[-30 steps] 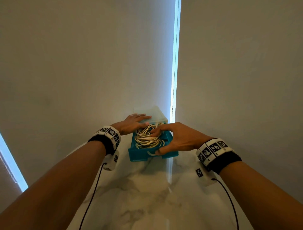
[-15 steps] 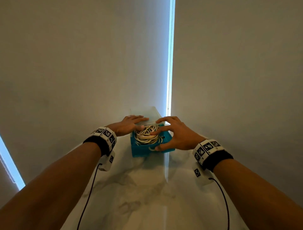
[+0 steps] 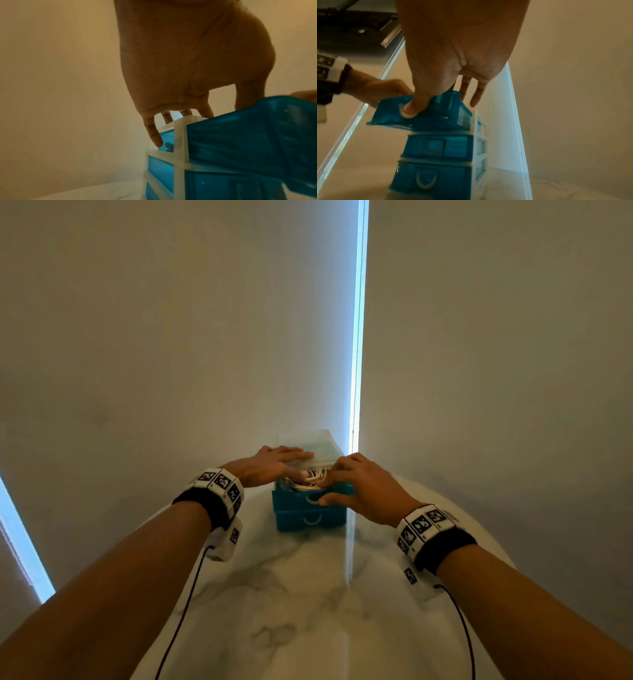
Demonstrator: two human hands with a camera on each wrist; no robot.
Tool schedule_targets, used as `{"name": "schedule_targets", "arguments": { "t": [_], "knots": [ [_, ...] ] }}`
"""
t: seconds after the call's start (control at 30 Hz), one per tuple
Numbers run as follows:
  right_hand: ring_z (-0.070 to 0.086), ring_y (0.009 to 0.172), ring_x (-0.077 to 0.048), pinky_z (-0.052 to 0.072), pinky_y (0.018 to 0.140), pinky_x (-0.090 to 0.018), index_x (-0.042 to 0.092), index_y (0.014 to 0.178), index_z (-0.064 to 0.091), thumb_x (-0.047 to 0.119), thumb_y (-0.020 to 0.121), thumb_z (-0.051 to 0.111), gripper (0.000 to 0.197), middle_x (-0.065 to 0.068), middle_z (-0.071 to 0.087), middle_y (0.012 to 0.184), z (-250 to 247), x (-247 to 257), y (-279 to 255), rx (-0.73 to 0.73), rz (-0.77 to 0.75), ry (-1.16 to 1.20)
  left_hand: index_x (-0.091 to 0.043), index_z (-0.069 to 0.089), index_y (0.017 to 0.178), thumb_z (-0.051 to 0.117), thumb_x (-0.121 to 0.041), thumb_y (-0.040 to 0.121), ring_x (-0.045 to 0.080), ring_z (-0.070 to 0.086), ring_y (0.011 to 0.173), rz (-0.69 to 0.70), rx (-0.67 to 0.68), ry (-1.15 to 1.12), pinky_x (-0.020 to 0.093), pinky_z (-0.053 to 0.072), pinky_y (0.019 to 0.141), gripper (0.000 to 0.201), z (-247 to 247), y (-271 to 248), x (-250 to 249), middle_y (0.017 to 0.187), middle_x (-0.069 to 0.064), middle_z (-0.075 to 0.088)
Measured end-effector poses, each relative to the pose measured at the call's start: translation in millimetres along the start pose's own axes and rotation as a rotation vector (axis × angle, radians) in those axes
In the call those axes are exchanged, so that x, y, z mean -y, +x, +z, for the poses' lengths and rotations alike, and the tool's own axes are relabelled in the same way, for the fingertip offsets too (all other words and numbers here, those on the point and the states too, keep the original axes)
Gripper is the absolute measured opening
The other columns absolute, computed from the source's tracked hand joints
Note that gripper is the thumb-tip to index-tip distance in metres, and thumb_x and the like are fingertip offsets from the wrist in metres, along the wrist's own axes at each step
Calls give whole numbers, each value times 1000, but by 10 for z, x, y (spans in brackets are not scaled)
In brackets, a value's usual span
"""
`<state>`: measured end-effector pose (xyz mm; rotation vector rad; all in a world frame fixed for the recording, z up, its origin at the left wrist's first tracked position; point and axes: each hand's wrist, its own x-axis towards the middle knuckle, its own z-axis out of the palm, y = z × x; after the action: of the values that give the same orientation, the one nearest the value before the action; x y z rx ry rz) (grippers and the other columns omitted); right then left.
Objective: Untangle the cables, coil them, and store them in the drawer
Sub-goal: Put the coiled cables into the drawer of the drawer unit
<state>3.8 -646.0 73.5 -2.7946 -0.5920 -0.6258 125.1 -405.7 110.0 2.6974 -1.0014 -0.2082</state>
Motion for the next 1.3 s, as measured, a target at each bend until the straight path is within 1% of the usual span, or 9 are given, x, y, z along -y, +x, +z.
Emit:
{"name": "schedule_targets", "arguments": {
  "t": [0.13,0.3,0.47,0.6,0.77,0.87,0.97,1.1,1.3],
  "knots": [
    [43,129,-19,45,100,-41,31,130,74,56,97,68,42,8,62,132,-3,46,134,-12,-3,-126,-56,25,163,56,-79,82,35,15,159,-25,-2,15,64,15,128,89,-63,-18,17,177,-6,18],
    [46,127,-20,46,102,-39,29,137,68,38,96,76,42,4,58,139,124,88,204,-58,-48,-79,-54,48,151,70,-60,95,29,38,146,-10,-177,53,52,33,120,60,-44,13,-29,163,-4,44],
    [42,130,-22,44,103,-42,37,131,73,47,89,82,44,4,48,143,155,65,267,-135,14,-112,-50,37,161,47,-69,102,35,25,155,-53,-61,17,55,18,126,63,-71,-47,-91,173,-1,29],
    [41,134,-25,42,107,-50,42,125,76,56,90,77,38,4,48,142,127,57,297,-119,66,-211,-53,20,166,58,-85,84,33,12,160,-40,31,46,59,14,127,96,-111,-92,-93,178,-8,13],
    [47,116,-14,39,100,-39,41,110,74,63,71,89,47,8,51,128,143,74,283,-307,163,-54,-51,35,161,71,-83,79,24,35,150,9,-90,70,50,32,124,95,-110,-61,4,169,-9,34],
    [58,93,-6,49,86,-32,37,99,70,58,78,88,34,12,59,107,143,0,215,-408,231,168,-53,51,149,68,-82,83,17,54,129,61,-255,223,41,45,104,74,-67,12,23,152,-12,53],
    [65,74,-8,60,73,-36,31,88,70,52,87,82,24,11,69,81,97,-88,150,-254,274,292,-49,57,142,68,-73,89,18,61,116,78,-375,321,36,45,90,59,-4,106,-27,141,-11,62],
    [68,79,-8,52,73,-26,30,87,75,58,91,76,28,9,73,84,193,-158,54,201,237,188,-48,54,145,68,-66,94,22,60,122,80,-338,254,40,47,96,56,1,199,33,145,-9,58],
    [68,74,1,50,75,-18,32,80,77,55,98,69,30,11,77,82,247,-53,172,534,211,253,-48,34,156,76,-79,79,21,52,126,97,-199,292,47,50,101,93,-6,238,140,152,-12,45]
  ]
}}
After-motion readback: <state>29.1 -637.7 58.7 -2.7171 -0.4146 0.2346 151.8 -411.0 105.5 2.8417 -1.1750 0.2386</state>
